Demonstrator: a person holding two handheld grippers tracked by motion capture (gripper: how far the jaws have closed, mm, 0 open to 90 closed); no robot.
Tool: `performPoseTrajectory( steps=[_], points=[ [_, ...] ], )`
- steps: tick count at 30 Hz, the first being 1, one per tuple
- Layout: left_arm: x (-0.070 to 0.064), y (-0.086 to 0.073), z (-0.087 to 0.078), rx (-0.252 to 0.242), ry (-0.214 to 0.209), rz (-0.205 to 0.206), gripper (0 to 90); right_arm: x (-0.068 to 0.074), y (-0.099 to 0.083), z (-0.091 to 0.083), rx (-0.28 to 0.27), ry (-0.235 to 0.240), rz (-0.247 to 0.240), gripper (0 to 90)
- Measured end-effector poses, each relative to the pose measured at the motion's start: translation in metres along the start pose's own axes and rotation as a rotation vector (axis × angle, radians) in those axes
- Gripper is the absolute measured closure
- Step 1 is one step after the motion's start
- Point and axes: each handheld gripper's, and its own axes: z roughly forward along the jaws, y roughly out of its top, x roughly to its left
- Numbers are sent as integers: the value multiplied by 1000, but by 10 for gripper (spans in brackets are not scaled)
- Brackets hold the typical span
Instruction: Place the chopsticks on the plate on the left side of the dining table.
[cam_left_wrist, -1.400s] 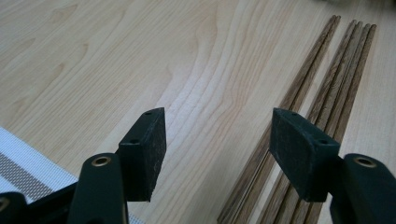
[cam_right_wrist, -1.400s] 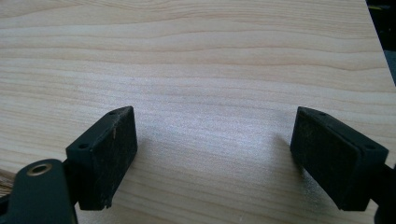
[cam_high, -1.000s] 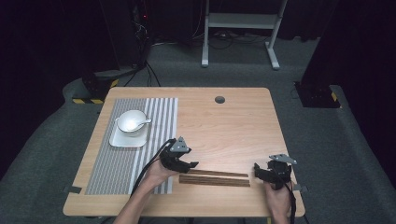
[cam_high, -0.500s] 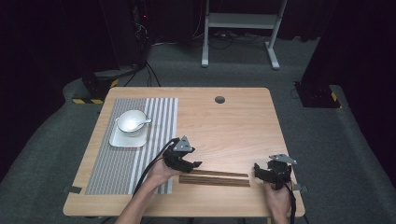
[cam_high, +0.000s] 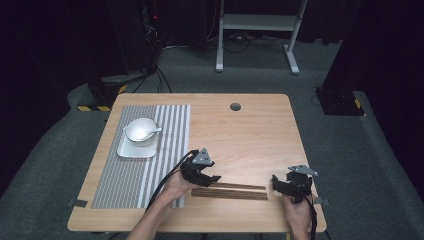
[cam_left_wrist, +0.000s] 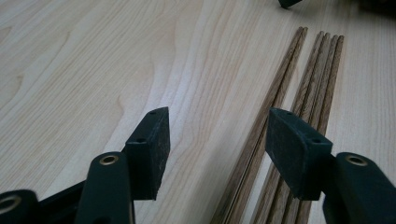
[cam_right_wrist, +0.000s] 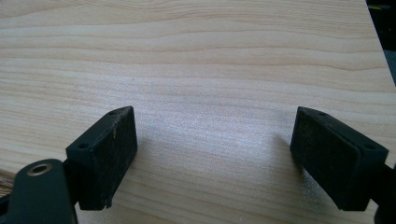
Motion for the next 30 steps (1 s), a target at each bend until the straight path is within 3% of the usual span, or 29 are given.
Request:
performPoseTrajectory(
  steps=[30],
  points=[
    [-10,2,27,49,-61,56,605,0,0,0,0,0,0,143]
  ],
)
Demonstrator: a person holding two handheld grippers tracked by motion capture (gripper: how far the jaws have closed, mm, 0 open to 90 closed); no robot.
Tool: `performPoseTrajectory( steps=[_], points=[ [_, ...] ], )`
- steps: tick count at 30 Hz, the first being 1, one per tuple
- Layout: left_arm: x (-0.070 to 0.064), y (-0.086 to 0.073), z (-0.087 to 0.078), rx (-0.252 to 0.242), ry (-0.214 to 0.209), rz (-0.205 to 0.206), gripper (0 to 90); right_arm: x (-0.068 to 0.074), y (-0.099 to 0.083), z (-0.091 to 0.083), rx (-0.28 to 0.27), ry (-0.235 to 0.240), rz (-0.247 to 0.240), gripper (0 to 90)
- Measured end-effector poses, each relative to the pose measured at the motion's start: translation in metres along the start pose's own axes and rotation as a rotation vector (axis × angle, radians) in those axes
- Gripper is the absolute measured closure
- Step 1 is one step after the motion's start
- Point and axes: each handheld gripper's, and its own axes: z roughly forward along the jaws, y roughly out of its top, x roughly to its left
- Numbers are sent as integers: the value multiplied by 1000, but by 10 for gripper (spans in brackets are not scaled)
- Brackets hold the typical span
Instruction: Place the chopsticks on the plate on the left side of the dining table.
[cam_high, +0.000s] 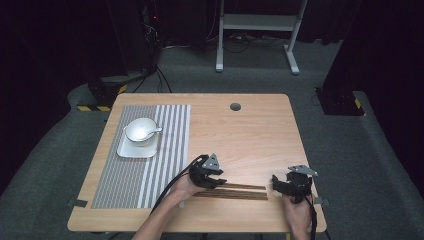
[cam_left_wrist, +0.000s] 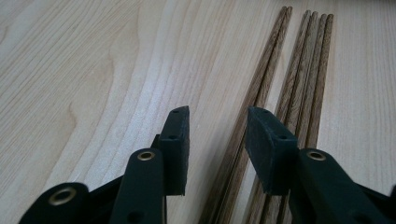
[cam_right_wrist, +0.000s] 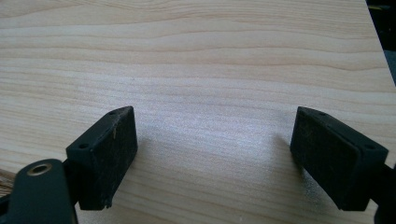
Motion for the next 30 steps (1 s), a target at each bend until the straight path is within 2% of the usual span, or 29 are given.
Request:
performPoseTrajectory(
  steps=[18,30],
  points=[
    [-2,1,9,31,-9,41,696,0,0,0,0,0,-1,144],
    [-2,0,12,41,-11,40,708,0,0,0,0,0,0,144]
  ],
)
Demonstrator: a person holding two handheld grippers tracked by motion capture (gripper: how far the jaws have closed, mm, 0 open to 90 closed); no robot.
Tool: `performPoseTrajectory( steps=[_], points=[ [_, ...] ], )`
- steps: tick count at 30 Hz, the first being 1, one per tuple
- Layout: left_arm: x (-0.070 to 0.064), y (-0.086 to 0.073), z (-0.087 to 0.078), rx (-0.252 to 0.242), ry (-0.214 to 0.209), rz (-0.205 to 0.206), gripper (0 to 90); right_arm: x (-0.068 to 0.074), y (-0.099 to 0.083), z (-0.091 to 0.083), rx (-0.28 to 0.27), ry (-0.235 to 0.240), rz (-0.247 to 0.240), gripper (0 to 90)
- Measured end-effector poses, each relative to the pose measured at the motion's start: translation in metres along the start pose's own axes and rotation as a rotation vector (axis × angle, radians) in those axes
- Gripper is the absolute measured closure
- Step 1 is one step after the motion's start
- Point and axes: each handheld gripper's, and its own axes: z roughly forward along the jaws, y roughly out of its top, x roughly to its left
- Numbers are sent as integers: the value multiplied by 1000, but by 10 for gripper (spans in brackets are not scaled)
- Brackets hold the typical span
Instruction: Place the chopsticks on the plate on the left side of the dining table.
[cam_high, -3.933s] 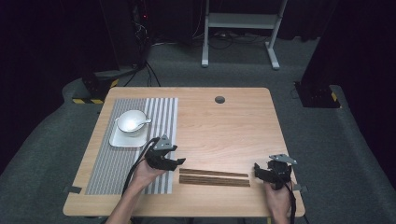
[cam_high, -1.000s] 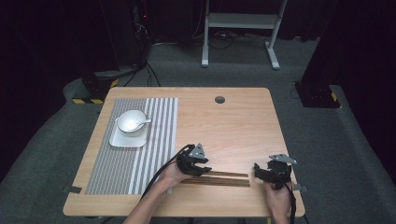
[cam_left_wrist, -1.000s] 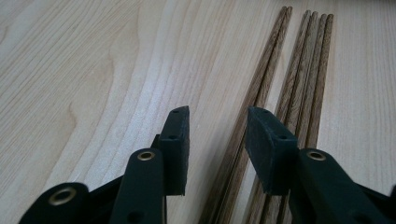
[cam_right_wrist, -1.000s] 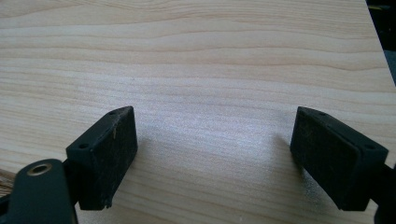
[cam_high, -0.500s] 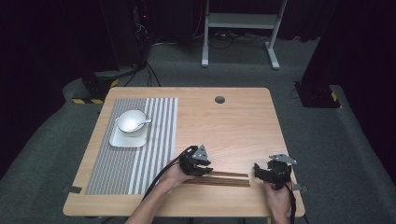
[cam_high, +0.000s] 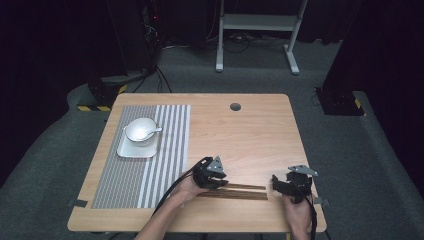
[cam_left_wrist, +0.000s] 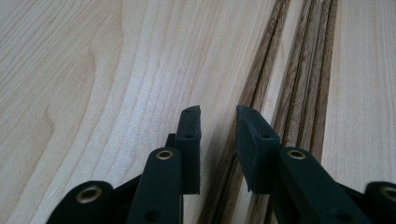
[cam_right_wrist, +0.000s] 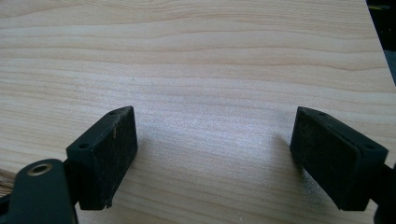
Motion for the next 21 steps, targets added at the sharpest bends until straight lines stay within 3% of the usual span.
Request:
performPoseTrajectory(
  steps=[21],
  points=[
    [1,1,1,-5,-4,9,707,0,0,0,0,0,1,144]
  ],
)
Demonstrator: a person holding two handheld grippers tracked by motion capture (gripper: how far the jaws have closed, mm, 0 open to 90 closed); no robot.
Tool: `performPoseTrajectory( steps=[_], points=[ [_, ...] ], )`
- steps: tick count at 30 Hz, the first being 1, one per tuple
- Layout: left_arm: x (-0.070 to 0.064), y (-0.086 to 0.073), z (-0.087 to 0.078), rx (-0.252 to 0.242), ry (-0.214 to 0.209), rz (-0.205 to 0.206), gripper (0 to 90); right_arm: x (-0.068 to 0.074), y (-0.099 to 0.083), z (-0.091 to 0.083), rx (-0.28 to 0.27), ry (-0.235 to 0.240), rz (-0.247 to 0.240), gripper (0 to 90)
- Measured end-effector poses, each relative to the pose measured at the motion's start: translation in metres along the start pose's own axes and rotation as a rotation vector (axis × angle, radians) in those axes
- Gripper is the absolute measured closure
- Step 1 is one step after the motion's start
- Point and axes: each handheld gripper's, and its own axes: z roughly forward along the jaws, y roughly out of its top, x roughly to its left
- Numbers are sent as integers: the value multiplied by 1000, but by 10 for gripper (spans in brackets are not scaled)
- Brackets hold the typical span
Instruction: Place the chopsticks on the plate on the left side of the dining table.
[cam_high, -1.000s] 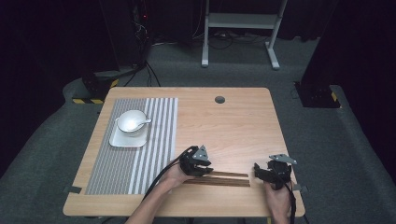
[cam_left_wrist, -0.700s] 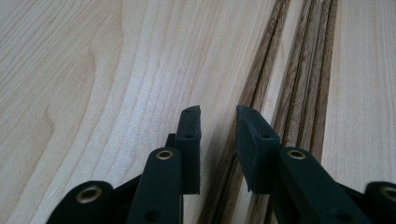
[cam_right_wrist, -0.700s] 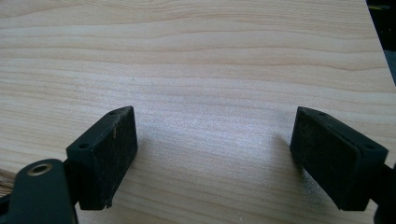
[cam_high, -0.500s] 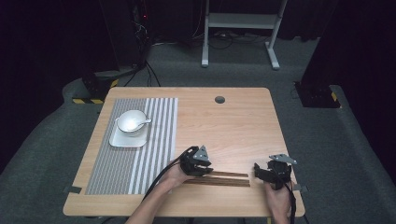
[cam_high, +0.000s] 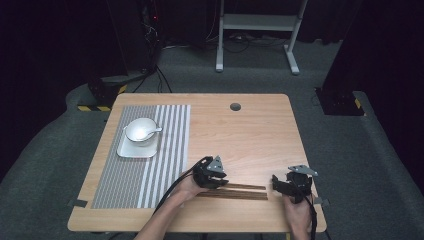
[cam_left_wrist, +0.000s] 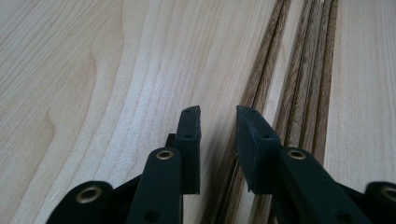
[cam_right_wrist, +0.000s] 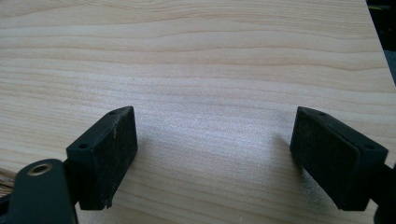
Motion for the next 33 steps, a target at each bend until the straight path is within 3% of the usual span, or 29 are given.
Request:
performPoseTrajectory(
  steps=[13,22,33],
  points=[
    [1,2,2,-7,8,-12,686,0,0,0,0,0,0,144],
    [-2,3,3,7,6,16,671,0,0,0,0,0,0,144],
    [0,4,5,14,12,11,667,0,0,0,0,0,0,144]
  ],
)
